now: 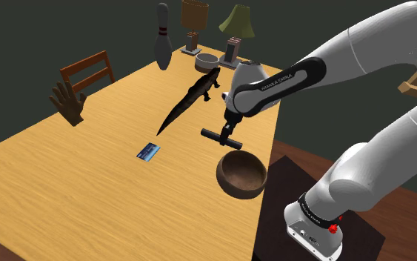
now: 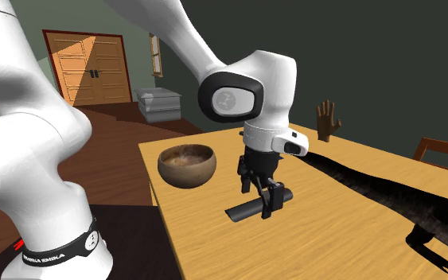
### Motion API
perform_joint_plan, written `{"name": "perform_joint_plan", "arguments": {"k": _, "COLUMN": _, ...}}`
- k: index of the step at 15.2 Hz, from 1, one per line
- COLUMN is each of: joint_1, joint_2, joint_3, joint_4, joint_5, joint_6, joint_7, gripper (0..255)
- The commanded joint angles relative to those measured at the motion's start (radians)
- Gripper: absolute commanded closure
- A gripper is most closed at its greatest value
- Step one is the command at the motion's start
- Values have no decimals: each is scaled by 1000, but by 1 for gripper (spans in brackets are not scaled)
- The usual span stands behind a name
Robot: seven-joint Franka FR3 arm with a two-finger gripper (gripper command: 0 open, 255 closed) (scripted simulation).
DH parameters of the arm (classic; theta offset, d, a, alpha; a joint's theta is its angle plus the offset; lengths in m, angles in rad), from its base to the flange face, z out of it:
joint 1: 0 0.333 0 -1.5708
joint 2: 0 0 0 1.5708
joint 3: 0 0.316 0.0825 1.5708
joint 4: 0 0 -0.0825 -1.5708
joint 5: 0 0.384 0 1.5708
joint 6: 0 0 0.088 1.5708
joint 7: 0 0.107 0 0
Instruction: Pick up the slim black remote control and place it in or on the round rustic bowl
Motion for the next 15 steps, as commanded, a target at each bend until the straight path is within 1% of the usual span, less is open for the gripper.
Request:
{"name": "perform_joint_plan", "arguments": {"k": 1, "joint_1": 0, "joint_2": 3, "joint_3": 1, "joint_4": 0, "joint_5": 0, "joint_6": 3, "joint_7": 1, "gripper": 0}}
{"name": "perform_joint_plan", "arguments": {"k": 5, "joint_1": 0, "joint_2": 3, "joint_3": 1, "joint_4": 0, "joint_5": 0, "joint_6": 3, "joint_7": 1, "gripper": 0}}
{"name": "perform_joint_plan", "arguments": {"k": 6, "joint_1": 0, "joint_2": 3, "joint_3": 1, "joint_4": 0, "joint_5": 0, "joint_6": 3, "joint_7": 1, "gripper": 255}}
{"name": "perform_joint_plan", "arguments": {"k": 15, "joint_1": 1, "joint_2": 3, "joint_3": 0, "joint_4": 0, "joint_5": 0, "joint_6": 3, "joint_7": 1, "gripper": 255}}
